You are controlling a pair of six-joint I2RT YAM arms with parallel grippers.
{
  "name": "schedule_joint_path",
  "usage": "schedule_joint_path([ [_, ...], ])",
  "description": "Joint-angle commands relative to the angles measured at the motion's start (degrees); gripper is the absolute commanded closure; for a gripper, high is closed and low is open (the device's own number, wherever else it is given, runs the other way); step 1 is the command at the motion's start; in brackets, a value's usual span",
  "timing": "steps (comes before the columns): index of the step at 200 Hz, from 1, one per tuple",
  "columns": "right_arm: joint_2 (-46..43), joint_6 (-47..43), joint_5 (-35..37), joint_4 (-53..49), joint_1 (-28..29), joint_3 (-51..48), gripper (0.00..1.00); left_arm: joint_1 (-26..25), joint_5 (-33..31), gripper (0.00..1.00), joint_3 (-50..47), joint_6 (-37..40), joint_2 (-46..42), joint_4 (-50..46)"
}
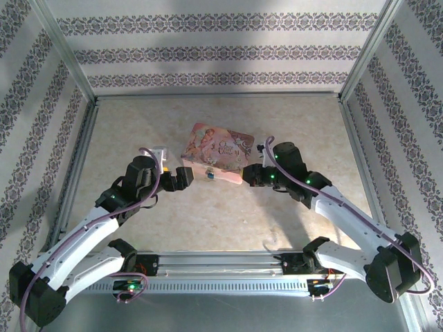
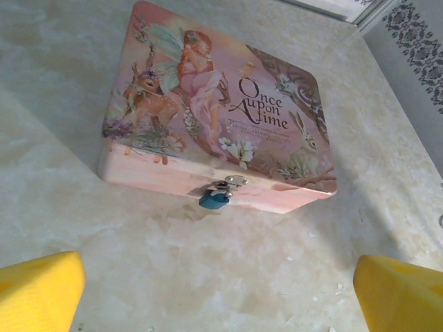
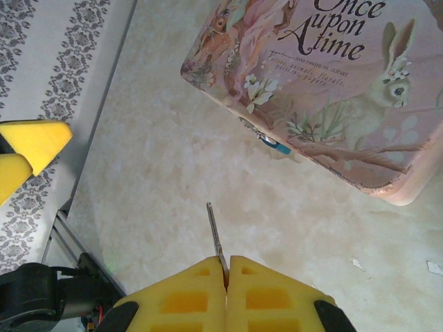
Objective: Unlock a padlock with a key
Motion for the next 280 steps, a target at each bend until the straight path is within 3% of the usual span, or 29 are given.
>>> schedule_joint_path([
  [1, 1.85, -2.29, -1.53, -0.94, -0.25, 3.28, 1.00, 0.49, 2.08, 0.01, 0.29, -1.97, 0.43, 0.01],
  [138, 20.51, -4.70, -10.05, 5.48, -4.64, 13.03, 1.00, 0.49, 9.66, 0.01, -8.11, -11.70, 10.38, 18.35],
  [205, 29.46, -5.47, -11.66, 8.26, -7.95, 16.67, 1.00, 1.26, 14.76, 0.01, 0.58, -11.47, 27.94, 26.57],
  [280, 34.23, -6.73, -10.86, 7.73, -9.72, 17.24, 1.00, 4.04, 19.88, 0.00, 4.17, -17.44, 42.62, 37.69],
])
